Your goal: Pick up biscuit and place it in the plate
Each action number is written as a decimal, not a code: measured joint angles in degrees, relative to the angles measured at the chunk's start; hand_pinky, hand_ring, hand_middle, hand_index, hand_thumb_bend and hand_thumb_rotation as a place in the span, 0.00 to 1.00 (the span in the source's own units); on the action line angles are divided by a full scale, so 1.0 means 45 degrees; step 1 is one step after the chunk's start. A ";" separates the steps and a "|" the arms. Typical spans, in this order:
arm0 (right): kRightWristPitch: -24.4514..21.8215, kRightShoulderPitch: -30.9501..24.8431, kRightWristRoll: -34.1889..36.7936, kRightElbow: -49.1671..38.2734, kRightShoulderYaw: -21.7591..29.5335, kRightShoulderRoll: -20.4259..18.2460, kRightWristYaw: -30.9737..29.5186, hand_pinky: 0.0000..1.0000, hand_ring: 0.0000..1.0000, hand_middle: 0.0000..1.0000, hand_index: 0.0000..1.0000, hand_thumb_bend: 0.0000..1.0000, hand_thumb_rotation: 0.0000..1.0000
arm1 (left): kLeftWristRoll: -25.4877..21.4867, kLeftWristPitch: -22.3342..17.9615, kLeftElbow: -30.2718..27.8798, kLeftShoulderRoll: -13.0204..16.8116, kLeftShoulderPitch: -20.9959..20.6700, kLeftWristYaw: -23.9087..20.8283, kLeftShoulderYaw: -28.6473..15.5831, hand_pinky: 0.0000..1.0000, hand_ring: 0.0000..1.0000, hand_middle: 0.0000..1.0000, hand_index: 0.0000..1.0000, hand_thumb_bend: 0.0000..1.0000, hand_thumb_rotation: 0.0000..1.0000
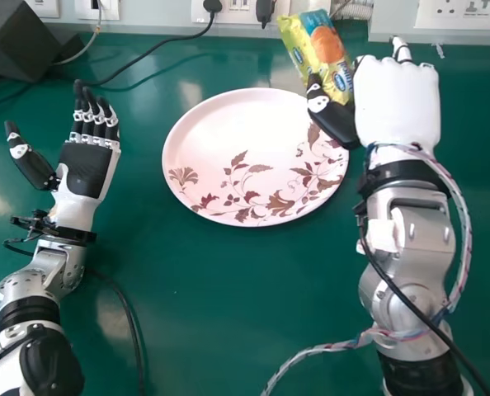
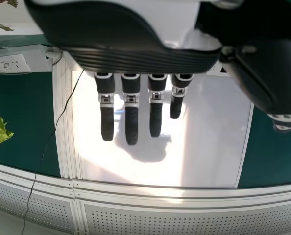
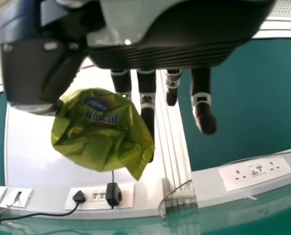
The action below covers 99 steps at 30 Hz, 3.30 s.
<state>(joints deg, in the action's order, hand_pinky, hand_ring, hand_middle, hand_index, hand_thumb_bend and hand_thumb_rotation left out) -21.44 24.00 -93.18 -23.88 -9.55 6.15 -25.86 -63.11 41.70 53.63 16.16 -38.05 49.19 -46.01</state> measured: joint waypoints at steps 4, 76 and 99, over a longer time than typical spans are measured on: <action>0.0001 0.0001 0.0148 0.0086 -0.0109 0.0023 0.0461 0.13 0.27 0.47 0.43 0.52 0.00 | 0.0006 0.0041 0.0009 0.0006 -0.0003 0.0009 0.0004 0.67 0.71 0.84 0.96 0.94 0.50; 0.4058 -0.0064 0.7804 0.3483 -0.1244 0.4297 0.1921 0.10 0.27 0.47 0.42 0.52 0.00 | 0.0260 0.0275 -0.0285 -0.0088 -0.0020 0.0079 -0.0010 0.81 0.80 0.90 0.90 0.97 0.48; 0.3570 0.0468 0.7677 0.4182 -0.2016 0.4571 0.0807 0.11 0.27 0.47 0.44 0.53 0.00 | 0.0282 0.0213 0.0071 0.0018 -0.0078 0.1410 0.0009 0.83 0.82 0.90 0.87 0.97 0.43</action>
<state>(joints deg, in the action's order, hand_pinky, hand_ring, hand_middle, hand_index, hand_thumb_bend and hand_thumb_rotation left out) -5.37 26.11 -58.63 -5.06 -18.63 26.72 -22.23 -61.84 42.66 53.95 16.24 -38.40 55.53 -45.97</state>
